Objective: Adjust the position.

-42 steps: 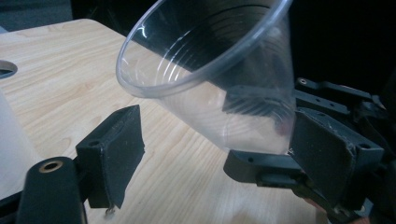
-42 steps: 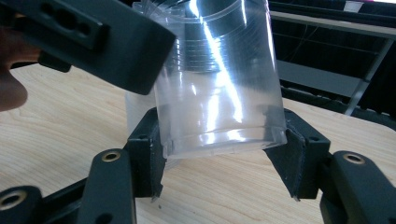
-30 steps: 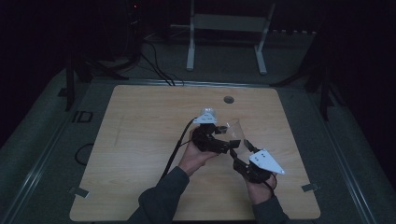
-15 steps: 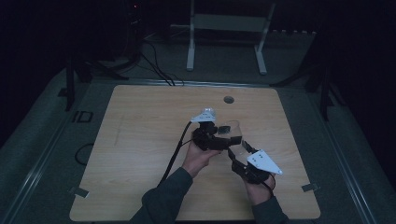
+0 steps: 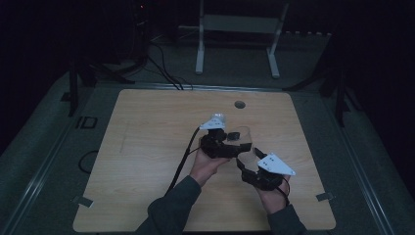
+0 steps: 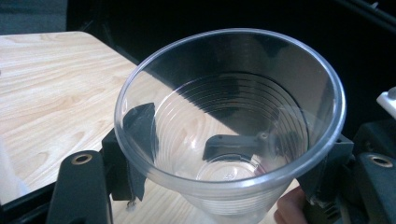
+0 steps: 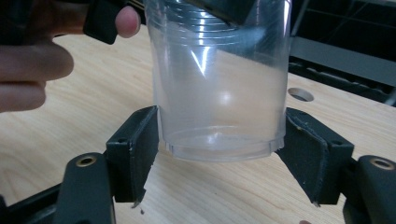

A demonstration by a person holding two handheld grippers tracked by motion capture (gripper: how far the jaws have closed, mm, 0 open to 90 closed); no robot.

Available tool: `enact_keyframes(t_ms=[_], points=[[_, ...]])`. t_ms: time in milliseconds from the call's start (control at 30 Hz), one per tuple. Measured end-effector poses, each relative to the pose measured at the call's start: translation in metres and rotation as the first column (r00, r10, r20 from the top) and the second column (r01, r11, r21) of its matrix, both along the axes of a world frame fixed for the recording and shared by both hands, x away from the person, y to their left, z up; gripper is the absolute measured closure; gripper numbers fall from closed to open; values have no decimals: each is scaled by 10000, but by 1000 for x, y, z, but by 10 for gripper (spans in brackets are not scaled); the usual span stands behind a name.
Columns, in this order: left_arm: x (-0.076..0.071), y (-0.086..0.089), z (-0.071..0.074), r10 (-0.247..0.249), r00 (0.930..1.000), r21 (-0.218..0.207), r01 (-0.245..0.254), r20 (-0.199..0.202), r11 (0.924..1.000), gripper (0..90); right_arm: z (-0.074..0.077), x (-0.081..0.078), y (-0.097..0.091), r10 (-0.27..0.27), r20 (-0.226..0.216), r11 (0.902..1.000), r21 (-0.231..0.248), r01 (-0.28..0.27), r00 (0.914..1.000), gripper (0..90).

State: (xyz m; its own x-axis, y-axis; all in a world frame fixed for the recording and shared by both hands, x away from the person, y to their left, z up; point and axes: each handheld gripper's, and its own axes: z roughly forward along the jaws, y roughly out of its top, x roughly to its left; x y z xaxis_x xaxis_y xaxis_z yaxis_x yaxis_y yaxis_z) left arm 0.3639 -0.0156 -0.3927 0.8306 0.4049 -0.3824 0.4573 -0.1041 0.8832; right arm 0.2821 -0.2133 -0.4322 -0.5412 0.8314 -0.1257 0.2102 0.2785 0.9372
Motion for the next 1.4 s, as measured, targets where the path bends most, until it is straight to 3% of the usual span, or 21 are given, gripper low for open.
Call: enact_keyframes(t_ms=[400,500,667,833,1200,1400], points=[[-3,-6,-2,-29,9995,904,1,304,9959,297,2,7,0,648,-666,9978,-83,-655,9957,297],[-4,-8,-2,-73,9990,1199,20,440,9928,297,1,8,2,693,-720,9973,-198,-709,9950,331],[-4,-10,-3,-66,9989,1321,3,471,9912,293,-1,8,1,549,-781,9982,-193,-566,9954,403],[-5,-11,-2,-18,9990,1072,-32,457,9942,269,-2,7,1,456,-611,9989,-68,-461,9971,411],[-5,-6,-1,128,9993,-2,-128,352,9999,241,-5,6,-1,316,-457,9994,119,-311,9985,412],[-7,-7,-2,155,9984,-157,-147,542,9998,258,-5,6,-1,455,-537,9985,343,-437,9975,411]])
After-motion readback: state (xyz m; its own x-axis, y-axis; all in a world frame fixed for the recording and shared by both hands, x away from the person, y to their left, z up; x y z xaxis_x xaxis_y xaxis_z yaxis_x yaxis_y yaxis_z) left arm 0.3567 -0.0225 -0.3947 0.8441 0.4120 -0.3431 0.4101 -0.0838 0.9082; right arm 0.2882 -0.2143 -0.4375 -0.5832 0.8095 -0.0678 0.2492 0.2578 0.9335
